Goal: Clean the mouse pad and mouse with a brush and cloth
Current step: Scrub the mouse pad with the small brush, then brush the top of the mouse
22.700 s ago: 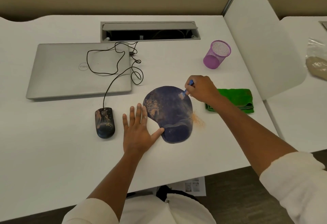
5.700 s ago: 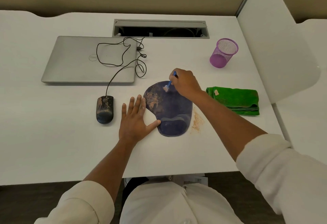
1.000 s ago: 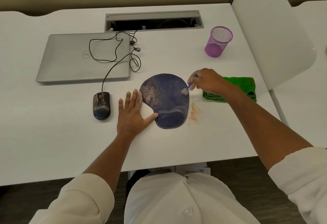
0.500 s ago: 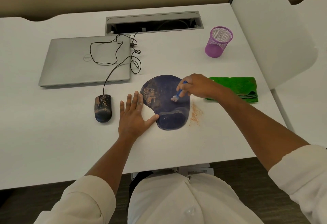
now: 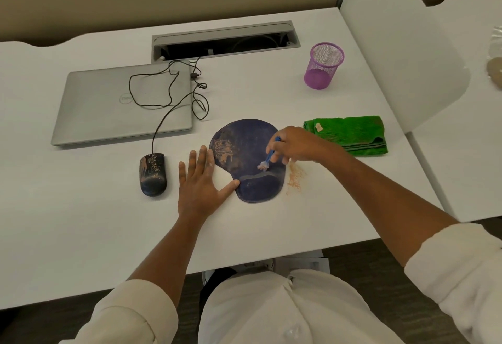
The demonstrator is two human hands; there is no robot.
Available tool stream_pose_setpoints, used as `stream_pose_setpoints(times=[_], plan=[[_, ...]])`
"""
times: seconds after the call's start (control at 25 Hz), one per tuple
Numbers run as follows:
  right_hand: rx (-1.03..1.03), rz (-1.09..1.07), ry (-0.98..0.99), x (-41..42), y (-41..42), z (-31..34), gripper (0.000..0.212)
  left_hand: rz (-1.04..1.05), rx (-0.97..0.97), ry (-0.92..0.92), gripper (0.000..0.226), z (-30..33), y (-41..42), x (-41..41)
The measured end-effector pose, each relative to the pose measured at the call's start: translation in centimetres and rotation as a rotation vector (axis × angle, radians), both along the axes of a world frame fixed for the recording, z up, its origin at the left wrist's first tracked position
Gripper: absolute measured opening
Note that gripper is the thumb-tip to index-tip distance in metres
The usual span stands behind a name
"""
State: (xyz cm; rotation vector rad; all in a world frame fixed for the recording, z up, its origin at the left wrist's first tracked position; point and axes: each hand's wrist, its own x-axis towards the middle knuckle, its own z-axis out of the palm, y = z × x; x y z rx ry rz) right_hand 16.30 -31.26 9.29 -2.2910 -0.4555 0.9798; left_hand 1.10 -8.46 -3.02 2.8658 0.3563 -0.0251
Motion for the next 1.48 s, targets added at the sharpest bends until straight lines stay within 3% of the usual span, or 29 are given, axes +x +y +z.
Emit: stream_pose_setpoints(times=[0.24, 0.48, 0.72, 0.88, 1.12, 1.32, 1.48], plan=[[0.099, -0.165, -0.003, -0.6, -2.2, 0.6, 0.020, -0.015, -0.048, 0.027, 0.114, 0.6, -0.1, 0.0], [0.287, -0.206, 0.053, -2.9, 1.9, 0.5, 0.016, -0.067, -0.087, -0.092, 0.104, 2.6, 0.3, -1.4], [0.333, -0.203, -0.014, -4.2, 7.7, 0.5, 0.009, 0.152, -0.117, -0.281, 0.104, 4.2, 3.4, -6.2], [0.393, -0.231, -0.004, -5.4, 12.2, 0.6, 0.011, 0.347, -0.132, -0.160, 0.113, 3.1, 6.8, -9.1], [0.307, -0.167, -0.140, -6.8, 19.1, 0.1, 0.019, 0.407, -0.189, -0.006, 0.124, 1.3, 9.6, -9.2], [0.181, -0.163, -0.340, -6.0, 23.1, 0.1, 0.015, 0.455, -0.228, -0.049, 0.128, 1.2, 10.0, -7.6], [0.173, -0.263, -0.310, -5.0, 26.2, 0.0, 0.013, 0.491, -0.256, -0.070, 0.128, 1.3, 9.7, -6.8]])
